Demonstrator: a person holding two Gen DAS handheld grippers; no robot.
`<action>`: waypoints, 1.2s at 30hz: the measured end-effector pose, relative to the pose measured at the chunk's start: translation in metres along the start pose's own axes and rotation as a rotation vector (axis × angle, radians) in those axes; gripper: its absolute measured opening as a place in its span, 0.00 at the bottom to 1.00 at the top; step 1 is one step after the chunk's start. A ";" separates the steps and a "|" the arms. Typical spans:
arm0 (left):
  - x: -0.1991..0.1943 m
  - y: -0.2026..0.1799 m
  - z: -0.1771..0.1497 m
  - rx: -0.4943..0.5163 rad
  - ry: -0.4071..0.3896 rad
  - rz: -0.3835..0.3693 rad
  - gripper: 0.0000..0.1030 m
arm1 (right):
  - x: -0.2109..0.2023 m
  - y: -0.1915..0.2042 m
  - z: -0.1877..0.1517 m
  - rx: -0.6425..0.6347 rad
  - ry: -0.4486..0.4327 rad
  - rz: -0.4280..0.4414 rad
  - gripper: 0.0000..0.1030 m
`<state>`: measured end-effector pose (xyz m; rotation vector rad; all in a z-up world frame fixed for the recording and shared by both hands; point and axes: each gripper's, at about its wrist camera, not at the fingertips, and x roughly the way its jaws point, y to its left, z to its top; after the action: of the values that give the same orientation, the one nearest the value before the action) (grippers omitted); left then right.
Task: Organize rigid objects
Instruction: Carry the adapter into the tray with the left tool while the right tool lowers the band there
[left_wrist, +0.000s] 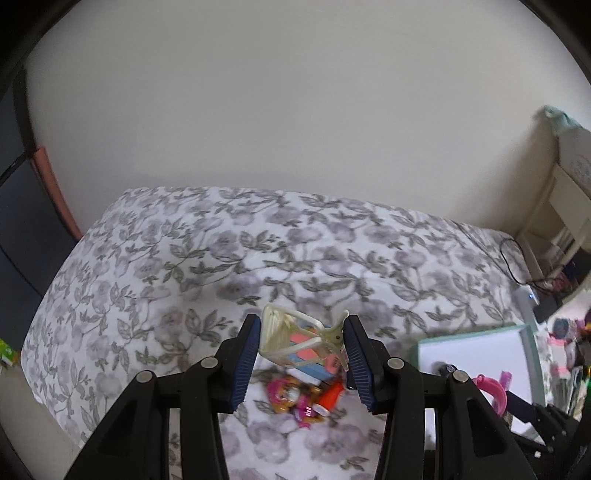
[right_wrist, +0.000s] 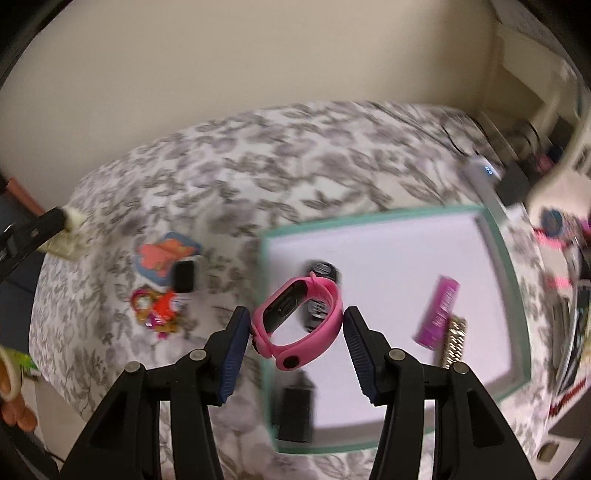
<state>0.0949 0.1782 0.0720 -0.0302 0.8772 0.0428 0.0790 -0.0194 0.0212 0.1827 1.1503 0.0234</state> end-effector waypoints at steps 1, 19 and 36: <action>0.000 -0.006 -0.002 0.009 0.005 -0.006 0.48 | 0.002 -0.009 -0.001 0.020 0.012 -0.014 0.52; 0.017 -0.110 -0.038 0.144 0.133 -0.160 0.48 | -0.002 -0.113 -0.007 0.212 0.057 -0.122 0.53; 0.046 -0.177 -0.077 0.259 0.274 -0.211 0.48 | 0.018 -0.133 -0.015 0.247 0.117 -0.118 0.53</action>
<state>0.0740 -0.0011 -0.0115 0.1167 1.1437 -0.2779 0.0625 -0.1460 -0.0221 0.3356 1.2778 -0.2154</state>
